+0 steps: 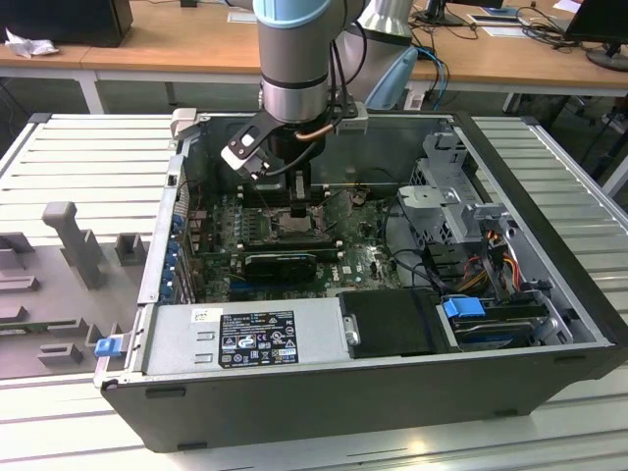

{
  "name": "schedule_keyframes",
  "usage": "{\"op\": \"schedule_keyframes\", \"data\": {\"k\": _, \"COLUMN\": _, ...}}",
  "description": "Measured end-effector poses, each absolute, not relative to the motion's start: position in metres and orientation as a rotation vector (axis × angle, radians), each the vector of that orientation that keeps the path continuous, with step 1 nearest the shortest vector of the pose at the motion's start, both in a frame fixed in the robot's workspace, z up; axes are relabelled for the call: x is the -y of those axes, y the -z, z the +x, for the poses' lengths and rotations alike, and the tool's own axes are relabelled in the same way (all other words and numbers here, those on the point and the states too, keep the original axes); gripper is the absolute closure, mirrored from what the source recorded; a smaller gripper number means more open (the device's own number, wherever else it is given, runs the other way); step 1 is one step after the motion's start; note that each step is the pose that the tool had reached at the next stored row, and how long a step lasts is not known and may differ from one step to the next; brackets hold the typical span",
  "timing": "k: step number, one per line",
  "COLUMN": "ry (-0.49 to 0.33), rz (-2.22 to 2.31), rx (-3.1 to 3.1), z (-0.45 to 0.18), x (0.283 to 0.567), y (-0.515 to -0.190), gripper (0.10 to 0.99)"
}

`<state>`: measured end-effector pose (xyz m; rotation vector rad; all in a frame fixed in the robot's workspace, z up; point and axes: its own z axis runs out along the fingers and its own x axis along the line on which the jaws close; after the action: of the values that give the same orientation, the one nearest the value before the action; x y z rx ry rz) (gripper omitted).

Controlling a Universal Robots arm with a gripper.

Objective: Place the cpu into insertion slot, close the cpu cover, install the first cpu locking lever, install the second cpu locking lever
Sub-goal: 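Close the cpu cover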

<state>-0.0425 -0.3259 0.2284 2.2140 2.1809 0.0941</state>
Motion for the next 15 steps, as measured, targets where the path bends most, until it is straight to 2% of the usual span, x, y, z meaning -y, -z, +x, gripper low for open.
{"op": "schedule_keyframes", "data": {"k": 15, "ry": -0.094, "rz": 2.214, "rx": -2.181, "z": -0.0425, "x": 0.3256, "y": -0.2363, "gripper": 0.98}}
